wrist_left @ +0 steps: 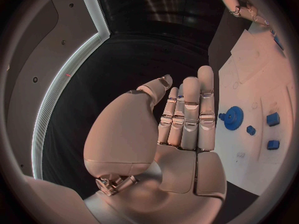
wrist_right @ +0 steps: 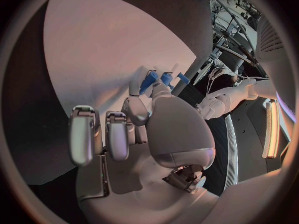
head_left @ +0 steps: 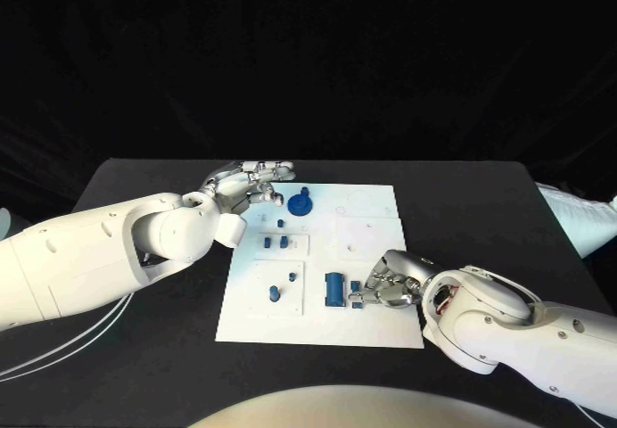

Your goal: Assemble the parts on the task board

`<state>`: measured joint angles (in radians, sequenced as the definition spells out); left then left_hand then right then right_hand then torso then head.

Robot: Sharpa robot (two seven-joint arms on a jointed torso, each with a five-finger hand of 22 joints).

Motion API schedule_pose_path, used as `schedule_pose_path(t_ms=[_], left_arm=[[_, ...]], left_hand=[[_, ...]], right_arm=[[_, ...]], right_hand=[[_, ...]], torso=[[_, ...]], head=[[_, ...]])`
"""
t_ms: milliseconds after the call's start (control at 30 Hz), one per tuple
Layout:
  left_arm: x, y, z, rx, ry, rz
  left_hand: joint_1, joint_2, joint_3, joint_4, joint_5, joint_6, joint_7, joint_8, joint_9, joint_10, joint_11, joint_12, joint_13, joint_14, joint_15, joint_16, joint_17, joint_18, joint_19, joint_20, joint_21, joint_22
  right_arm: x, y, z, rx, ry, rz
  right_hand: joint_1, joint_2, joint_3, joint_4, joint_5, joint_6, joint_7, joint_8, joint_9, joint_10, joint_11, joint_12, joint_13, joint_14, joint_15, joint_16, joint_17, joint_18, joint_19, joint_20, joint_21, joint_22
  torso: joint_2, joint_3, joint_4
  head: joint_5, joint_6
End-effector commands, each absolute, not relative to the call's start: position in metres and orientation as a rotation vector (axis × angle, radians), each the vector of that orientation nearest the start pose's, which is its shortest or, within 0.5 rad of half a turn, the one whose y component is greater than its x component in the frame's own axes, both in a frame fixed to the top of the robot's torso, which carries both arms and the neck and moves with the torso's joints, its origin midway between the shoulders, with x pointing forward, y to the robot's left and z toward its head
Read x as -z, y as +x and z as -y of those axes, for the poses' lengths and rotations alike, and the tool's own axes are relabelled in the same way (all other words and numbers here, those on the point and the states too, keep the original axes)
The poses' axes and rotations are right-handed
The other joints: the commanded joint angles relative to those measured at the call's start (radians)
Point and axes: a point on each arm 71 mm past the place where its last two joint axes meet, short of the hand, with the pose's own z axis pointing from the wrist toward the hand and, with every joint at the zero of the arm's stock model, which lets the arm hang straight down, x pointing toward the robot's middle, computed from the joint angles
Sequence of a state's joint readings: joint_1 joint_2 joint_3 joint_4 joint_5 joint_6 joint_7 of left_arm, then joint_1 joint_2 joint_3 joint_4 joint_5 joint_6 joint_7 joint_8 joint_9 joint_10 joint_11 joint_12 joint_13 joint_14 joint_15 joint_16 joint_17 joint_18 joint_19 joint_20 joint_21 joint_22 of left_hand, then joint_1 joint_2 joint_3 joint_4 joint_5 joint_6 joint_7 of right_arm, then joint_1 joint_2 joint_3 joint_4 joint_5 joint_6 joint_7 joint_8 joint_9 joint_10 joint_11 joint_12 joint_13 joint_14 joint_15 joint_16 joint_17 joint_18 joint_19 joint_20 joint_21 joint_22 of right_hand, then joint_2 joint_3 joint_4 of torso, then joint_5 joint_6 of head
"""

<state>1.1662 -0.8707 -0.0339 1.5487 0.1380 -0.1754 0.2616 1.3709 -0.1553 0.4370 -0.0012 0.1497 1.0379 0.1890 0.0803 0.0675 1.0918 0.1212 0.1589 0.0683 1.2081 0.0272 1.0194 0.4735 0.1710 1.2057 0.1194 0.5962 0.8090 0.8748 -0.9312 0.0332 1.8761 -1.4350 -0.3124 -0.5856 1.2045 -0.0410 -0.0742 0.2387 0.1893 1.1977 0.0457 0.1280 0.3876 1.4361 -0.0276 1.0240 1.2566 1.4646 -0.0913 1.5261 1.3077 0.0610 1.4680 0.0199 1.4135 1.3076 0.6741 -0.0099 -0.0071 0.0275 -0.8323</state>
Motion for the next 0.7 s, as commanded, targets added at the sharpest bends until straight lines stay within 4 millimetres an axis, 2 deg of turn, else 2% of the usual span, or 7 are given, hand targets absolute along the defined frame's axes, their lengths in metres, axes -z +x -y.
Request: schedule_pose_path(t_ms=[33,200,500,700], left_arm=[[0.1994,0.4756,-0.2066,1.650,-1.337,-1.578],[0.1996,0.4757,-0.2069,1.649,-1.338,-1.578],[0.1998,0.4759,-0.2066,1.647,-1.334,-1.580],[0.2002,0.4760,-0.2065,1.645,-1.333,-1.581]], left_hand=[[0.001,0.010,-0.007,0.000,-0.005,-0.005,0.003,0.004,0.000,-0.005,-0.002,0.005,-0.001,-0.009,0.001,0.003,-0.002,0.011,-0.003,0.005,-0.004,-0.001],[0.001,0.010,-0.007,0.000,-0.005,-0.005,0.003,0.004,0.000,-0.005,-0.002,0.005,-0.001,-0.009,0.001,0.003,-0.002,0.011,-0.003,0.005,-0.004,-0.001],[0.002,0.013,-0.007,-0.001,-0.005,-0.006,0.003,0.005,0.000,-0.006,-0.002,0.006,-0.001,-0.010,0.001,0.004,-0.003,0.011,-0.003,0.005,-0.004,-0.002],[0.002,0.013,-0.007,-0.001,-0.005,-0.006,0.003,0.005,0.000,-0.006,-0.002,0.006,-0.001,-0.010,0.001,0.004,-0.003,0.011,-0.003,0.005,-0.004,-0.002]], right_arm=[[0.2726,0.3618,0.1692,-0.537,0.166,-2.070],[0.2729,0.3628,0.1698,-0.539,0.166,-2.065],[0.2725,0.3646,0.1706,-0.559,0.179,-2.044],[0.2698,0.3646,0.1691,-0.608,0.206,-2.014]], right_hand=[[0.019,0.001,-0.008,-0.002,-0.015,0.003,0.003,-0.003,-0.002,0.008,0.001,0.005,0.002,0.094,0.000,0.005,0.205,-0.011,0.021,-0.006,0.007,0.047],[0.041,0.011,-0.022,-0.007,-0.062,0.004,0.003,-0.003,-0.001,0.009,0.001,0.005,0.004,0.094,0.000,0.005,0.206,-0.011,0.021,-0.006,0.008,0.048],[0.039,0.020,-0.046,0.006,-0.097,0.005,0.003,-0.002,0.001,0.010,0.001,0.006,0.007,0.095,0.000,0.006,0.208,-0.011,0.022,-0.005,0.009,0.050],[-0.004,0.027,-0.089,0.048,-0.103,0.004,0.002,-0.003,0.002,0.010,0.001,0.001,0.006,0.094,0.000,0.005,0.207,-0.011,0.022,-0.005,0.009,0.050]], torso=[[0.000,-0.0010,-0.0008],[0.000,0.0003,-0.0029],[-0.001,-0.0009,-0.0014],[-0.001,-0.0011,-0.0024]], head=[[0.002,-0.003],[0.004,-0.004],[0.001,-0.003],[0.000,0.000]])
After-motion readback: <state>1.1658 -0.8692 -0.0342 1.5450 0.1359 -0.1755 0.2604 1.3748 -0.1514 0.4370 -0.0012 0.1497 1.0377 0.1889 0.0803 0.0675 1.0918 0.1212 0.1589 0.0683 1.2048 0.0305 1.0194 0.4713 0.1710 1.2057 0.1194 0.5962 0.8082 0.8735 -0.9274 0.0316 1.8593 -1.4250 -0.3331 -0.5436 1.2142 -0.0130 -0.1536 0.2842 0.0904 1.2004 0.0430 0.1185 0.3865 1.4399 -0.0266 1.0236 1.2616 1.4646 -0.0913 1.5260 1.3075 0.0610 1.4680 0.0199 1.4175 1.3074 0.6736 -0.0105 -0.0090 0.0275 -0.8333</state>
